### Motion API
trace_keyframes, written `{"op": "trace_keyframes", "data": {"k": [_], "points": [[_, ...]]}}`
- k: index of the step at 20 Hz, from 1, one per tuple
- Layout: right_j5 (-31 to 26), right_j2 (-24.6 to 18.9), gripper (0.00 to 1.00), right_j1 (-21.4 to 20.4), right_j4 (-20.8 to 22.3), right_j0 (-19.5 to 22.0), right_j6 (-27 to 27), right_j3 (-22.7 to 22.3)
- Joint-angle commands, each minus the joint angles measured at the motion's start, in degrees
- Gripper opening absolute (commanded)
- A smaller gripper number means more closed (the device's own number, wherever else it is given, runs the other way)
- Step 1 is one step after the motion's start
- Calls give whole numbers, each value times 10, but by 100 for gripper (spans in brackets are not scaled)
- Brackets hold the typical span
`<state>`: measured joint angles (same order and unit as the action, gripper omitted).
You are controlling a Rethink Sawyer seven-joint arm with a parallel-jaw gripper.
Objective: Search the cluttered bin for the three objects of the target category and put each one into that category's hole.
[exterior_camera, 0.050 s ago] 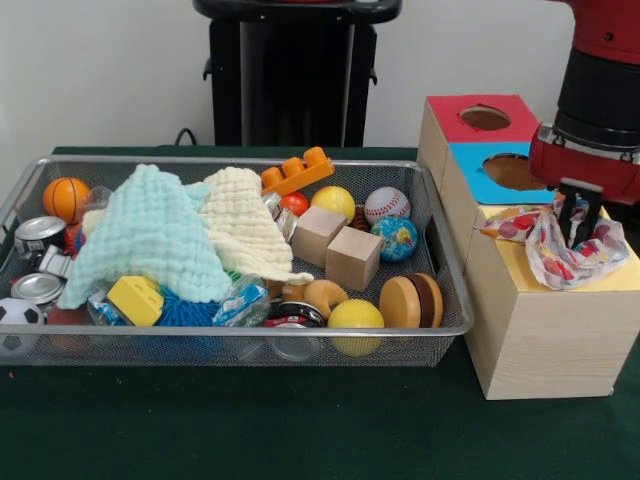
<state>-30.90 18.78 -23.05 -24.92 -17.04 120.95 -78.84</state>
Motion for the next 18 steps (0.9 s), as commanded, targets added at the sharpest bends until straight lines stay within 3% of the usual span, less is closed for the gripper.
{"op": "trace_keyframes", "data": {"k": [1, 7, 18], "points": [[-42, -39, 0, 36, -34, 11, 166, -78], [39, -60, 0, 111, -55, 17, 176, -66], [118, -68, 0, 168, -114, 27, 194, -84]]}}
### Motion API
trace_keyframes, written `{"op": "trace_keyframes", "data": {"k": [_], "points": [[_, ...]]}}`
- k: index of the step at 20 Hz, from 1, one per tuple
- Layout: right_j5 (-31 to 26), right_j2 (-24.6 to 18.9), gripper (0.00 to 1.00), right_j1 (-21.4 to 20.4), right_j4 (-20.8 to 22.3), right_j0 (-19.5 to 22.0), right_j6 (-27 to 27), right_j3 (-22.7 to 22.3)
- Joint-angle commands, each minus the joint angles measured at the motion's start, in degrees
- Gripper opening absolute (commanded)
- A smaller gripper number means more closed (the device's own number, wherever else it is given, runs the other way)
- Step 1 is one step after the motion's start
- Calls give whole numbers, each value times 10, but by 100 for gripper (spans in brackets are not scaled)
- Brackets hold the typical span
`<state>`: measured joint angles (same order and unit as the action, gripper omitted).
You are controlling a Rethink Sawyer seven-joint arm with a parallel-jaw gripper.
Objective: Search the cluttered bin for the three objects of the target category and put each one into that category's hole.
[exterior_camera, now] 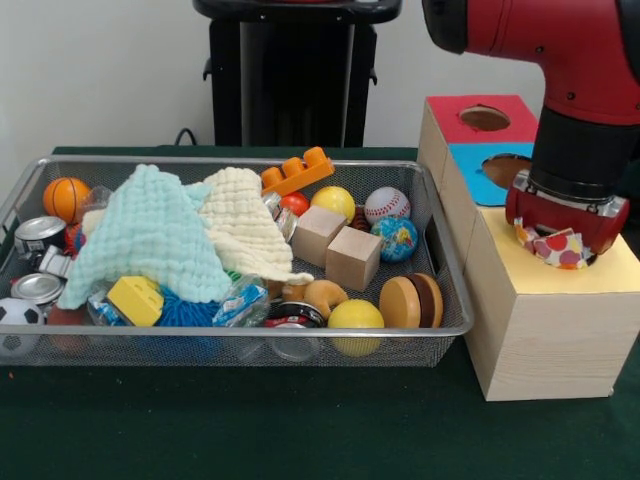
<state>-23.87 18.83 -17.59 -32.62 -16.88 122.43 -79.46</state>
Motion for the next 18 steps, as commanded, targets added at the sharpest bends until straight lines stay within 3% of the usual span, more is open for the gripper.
{"op": "trace_keyframes", "data": {"k": [1, 6, 10, 14, 15, 18], "points": [[62, -76, 0, 118, -44, 31, 178, -81], [129, -113, 0, 136, -68, 55, 167, -96], [164, -114, 0, 146, -88, 52, 188, -101], [161, -99, 0, 155, -91, 45, 178, -93], [173, -105, 100, 153, -91, 47, 175, -98], [175, -100, 100, 154, -88, 44, 174, -98]]}}
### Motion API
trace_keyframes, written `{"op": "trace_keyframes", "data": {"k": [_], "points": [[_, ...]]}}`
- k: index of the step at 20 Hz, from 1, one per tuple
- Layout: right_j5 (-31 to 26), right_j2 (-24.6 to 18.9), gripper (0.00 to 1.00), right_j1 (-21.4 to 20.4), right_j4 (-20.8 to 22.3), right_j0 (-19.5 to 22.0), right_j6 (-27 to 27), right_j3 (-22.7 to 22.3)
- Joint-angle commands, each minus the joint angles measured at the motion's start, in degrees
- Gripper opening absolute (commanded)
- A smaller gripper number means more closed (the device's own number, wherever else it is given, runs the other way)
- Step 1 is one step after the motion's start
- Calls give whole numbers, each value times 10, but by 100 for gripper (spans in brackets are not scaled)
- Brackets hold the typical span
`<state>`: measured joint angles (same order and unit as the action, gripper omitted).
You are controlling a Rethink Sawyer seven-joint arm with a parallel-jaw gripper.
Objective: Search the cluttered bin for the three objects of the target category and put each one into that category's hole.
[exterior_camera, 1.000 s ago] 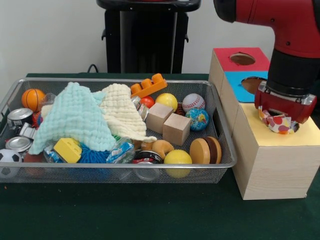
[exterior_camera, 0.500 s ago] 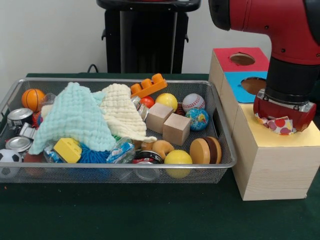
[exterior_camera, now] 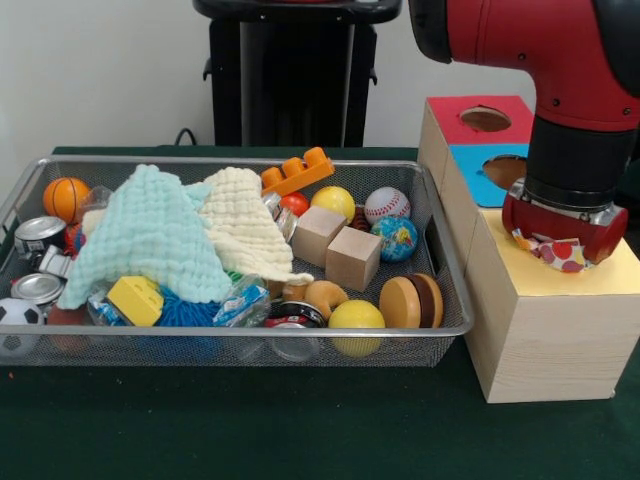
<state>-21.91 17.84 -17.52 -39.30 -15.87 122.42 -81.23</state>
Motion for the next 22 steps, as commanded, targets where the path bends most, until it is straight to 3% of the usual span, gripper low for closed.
{"op": "trace_keyframes", "data": {"k": [1, 4, 7, 9, 15, 22], "points": [[132, -73, 100, 157, -24, 24, 175, -73], [126, -77, 100, 151, -28, 29, 172, -81], [77, -22, 100, 158, -40, -8, 206, -68], [53, -8, 100, 154, -43, -15, 209, -68], [42, -9, 100, 116, -49, -10, 187, -103], [1, 40, 100, 78, -34, -23, 177, -107]]}}
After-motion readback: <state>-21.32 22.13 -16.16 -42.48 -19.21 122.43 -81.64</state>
